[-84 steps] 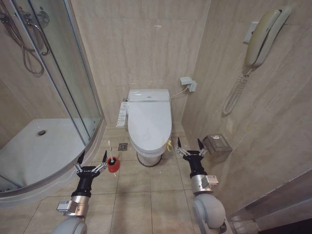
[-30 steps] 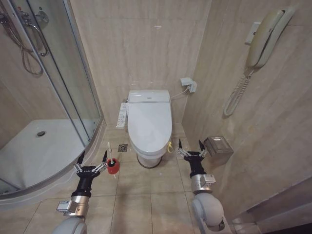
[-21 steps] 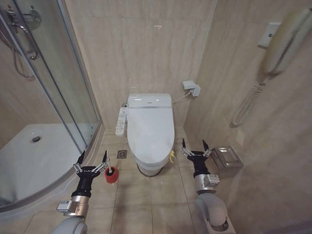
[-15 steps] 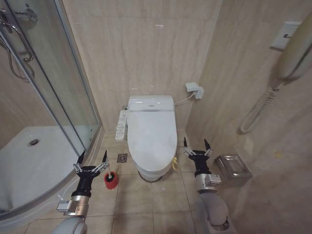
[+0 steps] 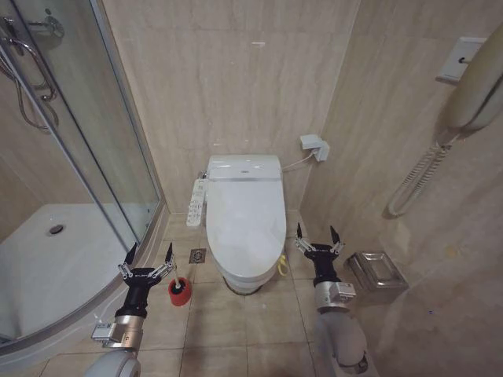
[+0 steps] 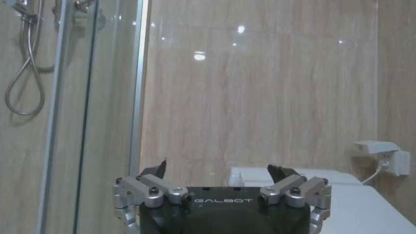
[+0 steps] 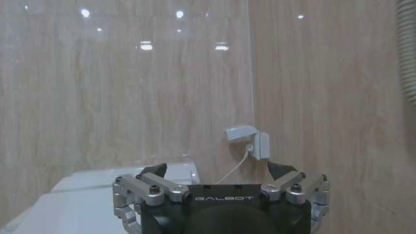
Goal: Open the toilet lid, clean the toilet bowl with a toilet brush, close the toilet lid, and flush.
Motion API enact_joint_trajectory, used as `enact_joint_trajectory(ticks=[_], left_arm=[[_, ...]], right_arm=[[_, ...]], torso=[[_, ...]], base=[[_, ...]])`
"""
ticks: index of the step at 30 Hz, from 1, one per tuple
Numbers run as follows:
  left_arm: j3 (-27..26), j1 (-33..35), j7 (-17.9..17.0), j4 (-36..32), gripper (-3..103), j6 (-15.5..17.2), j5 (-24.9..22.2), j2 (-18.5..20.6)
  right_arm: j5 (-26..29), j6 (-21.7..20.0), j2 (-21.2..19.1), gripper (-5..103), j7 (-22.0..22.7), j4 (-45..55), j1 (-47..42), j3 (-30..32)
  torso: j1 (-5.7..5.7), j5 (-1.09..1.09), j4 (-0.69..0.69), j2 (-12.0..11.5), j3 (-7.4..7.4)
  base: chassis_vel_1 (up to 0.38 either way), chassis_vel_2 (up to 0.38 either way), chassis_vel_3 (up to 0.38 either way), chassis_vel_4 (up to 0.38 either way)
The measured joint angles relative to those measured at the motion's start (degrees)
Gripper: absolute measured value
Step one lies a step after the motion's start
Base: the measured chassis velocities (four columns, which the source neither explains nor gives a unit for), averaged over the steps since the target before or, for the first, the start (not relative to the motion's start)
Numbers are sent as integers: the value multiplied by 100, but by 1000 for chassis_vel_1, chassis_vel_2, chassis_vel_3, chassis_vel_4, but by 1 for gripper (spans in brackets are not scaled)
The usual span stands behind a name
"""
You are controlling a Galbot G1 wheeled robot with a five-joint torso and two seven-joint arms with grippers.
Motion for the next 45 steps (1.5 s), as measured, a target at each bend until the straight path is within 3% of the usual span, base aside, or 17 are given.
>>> enact_joint_trajectory(ticks=[23, 33, 45], left_arm=[[0, -4, 0, 0, 100, 0, 0, 0], [0, 2, 0, 0, 100, 0, 0, 0], [0, 0, 0, 0, 100, 0, 0, 0]], right_arm=[[-237, -145, -188, 100, 103, -246, 80, 19], [-497, -824, -723, 100, 539, -799, -27, -141], [-644, -746, -1113, 100, 771, -1181, -512, -516]], torso=[[3, 0, -1, -1, 1], [-3, 1, -1, 0, -2], [-2, 1, -1, 0, -1]], base=[[-41, 41, 38, -39], [-4, -2, 5, -6], [2, -5, -1, 2]])
